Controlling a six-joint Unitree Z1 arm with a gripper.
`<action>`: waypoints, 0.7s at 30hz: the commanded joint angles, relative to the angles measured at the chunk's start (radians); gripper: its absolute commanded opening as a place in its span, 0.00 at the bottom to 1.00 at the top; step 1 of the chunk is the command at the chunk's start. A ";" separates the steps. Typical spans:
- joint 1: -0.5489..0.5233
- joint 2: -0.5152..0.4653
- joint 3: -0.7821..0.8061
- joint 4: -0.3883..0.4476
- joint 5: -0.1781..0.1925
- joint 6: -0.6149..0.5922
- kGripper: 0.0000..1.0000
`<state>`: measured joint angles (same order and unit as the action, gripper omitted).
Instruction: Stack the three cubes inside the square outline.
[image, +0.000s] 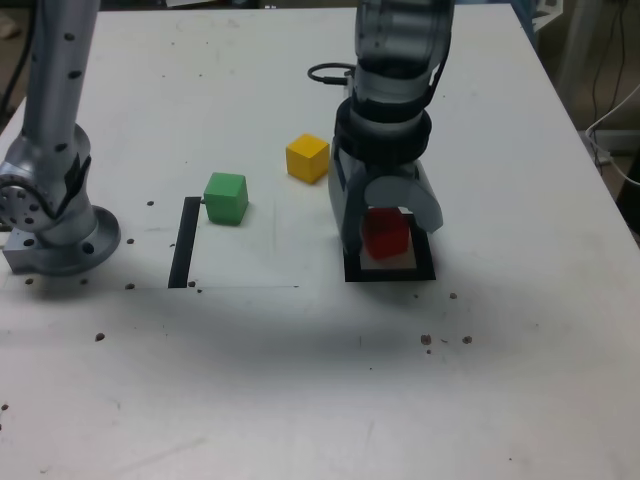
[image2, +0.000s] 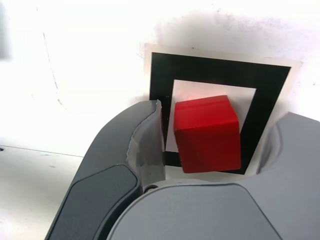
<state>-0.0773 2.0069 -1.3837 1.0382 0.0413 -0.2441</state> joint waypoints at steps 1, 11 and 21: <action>0.002 -0.034 0.016 0.002 0.000 0.002 0.99; 0.008 -0.158 0.086 0.017 -0.007 0.096 0.99; 0.050 -0.254 0.131 0.148 0.028 0.292 0.99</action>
<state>-0.0366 1.7608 -1.2552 1.1708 0.0556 0.0304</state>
